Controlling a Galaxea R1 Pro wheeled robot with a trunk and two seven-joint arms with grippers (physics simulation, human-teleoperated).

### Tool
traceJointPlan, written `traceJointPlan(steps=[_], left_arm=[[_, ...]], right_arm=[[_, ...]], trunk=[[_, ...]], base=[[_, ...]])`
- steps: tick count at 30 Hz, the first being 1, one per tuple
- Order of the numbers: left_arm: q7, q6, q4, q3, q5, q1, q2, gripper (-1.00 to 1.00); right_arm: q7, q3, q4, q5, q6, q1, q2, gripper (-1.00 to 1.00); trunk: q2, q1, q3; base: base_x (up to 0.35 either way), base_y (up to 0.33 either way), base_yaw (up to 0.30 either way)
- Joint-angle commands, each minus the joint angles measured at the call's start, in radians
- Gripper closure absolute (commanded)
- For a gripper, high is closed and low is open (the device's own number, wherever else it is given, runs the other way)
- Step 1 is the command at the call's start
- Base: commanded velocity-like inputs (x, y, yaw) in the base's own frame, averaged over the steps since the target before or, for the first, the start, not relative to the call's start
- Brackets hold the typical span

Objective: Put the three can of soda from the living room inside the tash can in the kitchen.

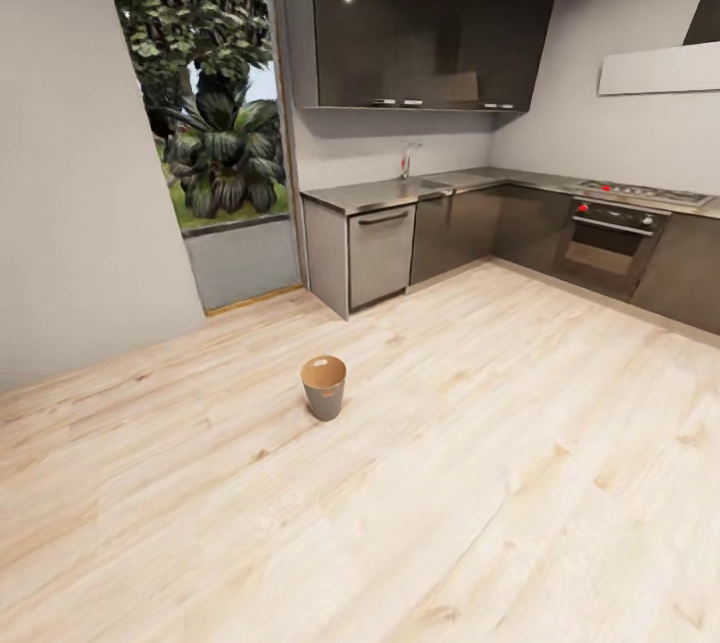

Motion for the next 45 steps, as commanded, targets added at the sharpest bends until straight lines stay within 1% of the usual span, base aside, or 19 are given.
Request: traceJointPlan(steps=[1,9,31,45], left_arm=[[0.0,0.0,0.0,0.0,0.0,0.0,0.0,-1.0],[0.0,-0.001,0.0,0.0,0.0,0.0,0.0,-1.0],[0.0,-0.002,0.0,0.0,0.0,0.0,0.0,-1.0],[-0.001,-0.002,0.0,0.0,0.0,0.0,0.001,-1.0]], right_arm=[[0.0,0.0,0.0,0.0,0.0,0.0,0.0,-1.0],[0.001,-0.001,0.0,-0.001,0.0,0.0,0.0,-1.0],[0.0,-0.001,0.0,0.001,-0.001,0.0,-0.001,-1.0],[0.0,-0.001,0.0,0.001,0.0,0.0,-0.001,-1.0]], trunk=[[0.0,0.0,0.001],[0.0,0.0,0.008],[0.0,0.0,0.009],[0.0,0.0,0.009]], base=[[0.337,0.076,0.034],[0.337,0.076,0.041],[0.337,0.078,0.002],[0.315,0.166,0.0]])
